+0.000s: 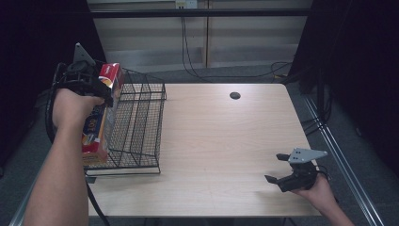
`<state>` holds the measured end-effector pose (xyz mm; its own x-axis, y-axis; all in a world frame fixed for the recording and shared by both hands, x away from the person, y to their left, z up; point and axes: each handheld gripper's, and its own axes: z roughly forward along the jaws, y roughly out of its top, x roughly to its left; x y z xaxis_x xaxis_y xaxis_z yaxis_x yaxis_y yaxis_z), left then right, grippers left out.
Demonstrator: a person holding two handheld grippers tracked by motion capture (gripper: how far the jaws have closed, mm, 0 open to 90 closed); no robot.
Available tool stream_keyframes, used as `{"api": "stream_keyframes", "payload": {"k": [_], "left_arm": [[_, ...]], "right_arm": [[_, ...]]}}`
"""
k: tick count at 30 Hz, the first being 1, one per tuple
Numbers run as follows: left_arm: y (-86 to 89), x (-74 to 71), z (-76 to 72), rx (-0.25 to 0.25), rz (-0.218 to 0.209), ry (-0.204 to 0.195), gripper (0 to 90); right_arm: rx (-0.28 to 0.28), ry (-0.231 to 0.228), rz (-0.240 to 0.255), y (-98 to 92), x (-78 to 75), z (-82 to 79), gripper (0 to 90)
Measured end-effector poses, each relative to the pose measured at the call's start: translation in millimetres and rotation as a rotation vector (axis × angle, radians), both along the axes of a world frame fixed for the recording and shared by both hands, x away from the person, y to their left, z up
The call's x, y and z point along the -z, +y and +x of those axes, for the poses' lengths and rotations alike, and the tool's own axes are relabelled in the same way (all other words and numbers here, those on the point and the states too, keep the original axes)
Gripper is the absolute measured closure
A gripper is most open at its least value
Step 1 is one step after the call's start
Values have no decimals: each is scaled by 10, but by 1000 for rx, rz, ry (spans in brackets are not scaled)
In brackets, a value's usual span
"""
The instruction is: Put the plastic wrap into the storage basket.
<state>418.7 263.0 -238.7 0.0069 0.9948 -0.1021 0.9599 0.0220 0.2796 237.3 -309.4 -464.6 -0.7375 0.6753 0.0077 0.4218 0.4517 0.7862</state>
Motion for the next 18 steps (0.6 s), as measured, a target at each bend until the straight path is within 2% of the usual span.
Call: {"api": "stream_keyframes", "payload": {"k": [6, 7, 8, 10, 11, 12, 13, 15, 16, 18], "left_arm": [[18, 51, 1, -7, -5, 6, 443], [21, 52, 0, -8, 11, 10, 443], [15, 63, 1, -18, -10, 12, 443], [25, 70, 3, -14, -12, 15, 443], [41, 70, 5, -6, 2, 15, 443], [45, 72, 5, -10, -7, 20, 443], [55, 71, 7, -6, 8, 18, 443], [47, 75, 4, -28, -5, 16, 443], [64, 73, 6, -13, 6, 16, 442], [73, 84, 7, -18, 12, 18, 442]], "right_arm": [[7, -6, -4, -2, -2, 0, 79], [6, -4, -3, -2, -1, 1, 79], [5, -5, -5, 2, 0, -1, 79], [5, -3, -9, 4, 2, -1, 79], [4, -4, -10, 6, 3, -1, 79], [1, -5, -8, 7, 5, 0, 79], [1, -4, -7, 9, 5, 0, 79], [-2, -3, -6, 9, 6, 1, 79], [-2, -3, -7, 8, 6, 2, 79], [0, -4, -5, 9, 7, 3, 79]]}}
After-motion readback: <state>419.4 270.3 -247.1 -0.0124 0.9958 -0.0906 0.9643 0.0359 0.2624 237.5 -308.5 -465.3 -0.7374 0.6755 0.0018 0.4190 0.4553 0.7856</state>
